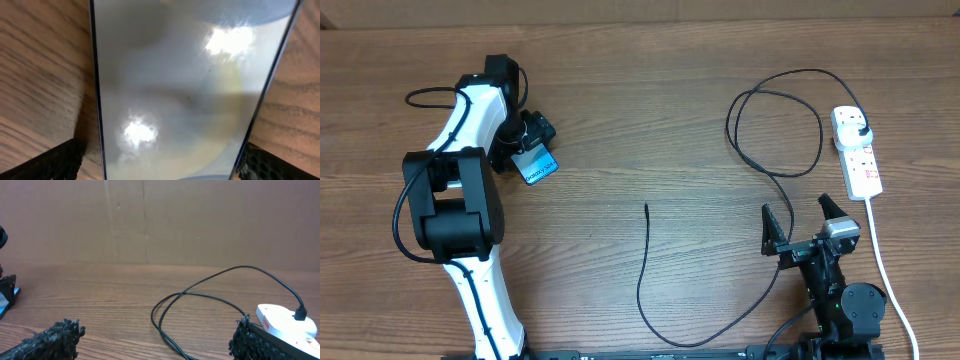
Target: Plug charger to phone and switch on socket
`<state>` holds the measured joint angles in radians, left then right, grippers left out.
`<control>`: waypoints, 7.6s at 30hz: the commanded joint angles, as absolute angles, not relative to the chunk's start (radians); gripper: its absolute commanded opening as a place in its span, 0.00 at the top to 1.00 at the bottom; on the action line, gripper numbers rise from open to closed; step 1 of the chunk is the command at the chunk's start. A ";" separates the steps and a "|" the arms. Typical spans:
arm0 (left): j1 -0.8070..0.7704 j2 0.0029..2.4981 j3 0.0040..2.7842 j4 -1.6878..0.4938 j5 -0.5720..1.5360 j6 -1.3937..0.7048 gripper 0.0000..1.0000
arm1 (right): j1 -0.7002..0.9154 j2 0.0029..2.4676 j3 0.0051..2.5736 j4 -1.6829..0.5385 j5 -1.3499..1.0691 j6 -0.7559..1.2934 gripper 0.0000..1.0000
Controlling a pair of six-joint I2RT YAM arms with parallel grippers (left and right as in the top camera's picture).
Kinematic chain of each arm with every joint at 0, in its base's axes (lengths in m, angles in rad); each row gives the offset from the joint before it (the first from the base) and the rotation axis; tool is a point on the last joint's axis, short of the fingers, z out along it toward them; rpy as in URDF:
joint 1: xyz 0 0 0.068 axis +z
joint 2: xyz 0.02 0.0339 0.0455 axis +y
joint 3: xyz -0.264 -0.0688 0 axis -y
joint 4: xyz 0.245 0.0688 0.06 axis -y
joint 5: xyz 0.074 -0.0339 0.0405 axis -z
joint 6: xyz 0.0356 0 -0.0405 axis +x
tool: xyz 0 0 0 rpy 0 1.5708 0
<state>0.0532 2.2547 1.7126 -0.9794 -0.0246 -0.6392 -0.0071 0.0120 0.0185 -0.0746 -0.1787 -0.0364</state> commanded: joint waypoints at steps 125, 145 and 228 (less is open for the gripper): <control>0.045 2.335 1.664 -0.960 -0.007 -0.635 0.16 | -0.012 0.003 0.008 -0.070 -0.174 -0.031 0.00; 0.045 2.335 1.664 -0.960 -0.007 -0.635 0.23 | -0.012 0.003 0.008 -0.070 -0.174 -0.031 0.00; 0.045 2.334 1.665 -0.956 -0.007 -0.632 0.96 | -0.012 0.003 0.008 -0.070 -0.174 -0.031 0.00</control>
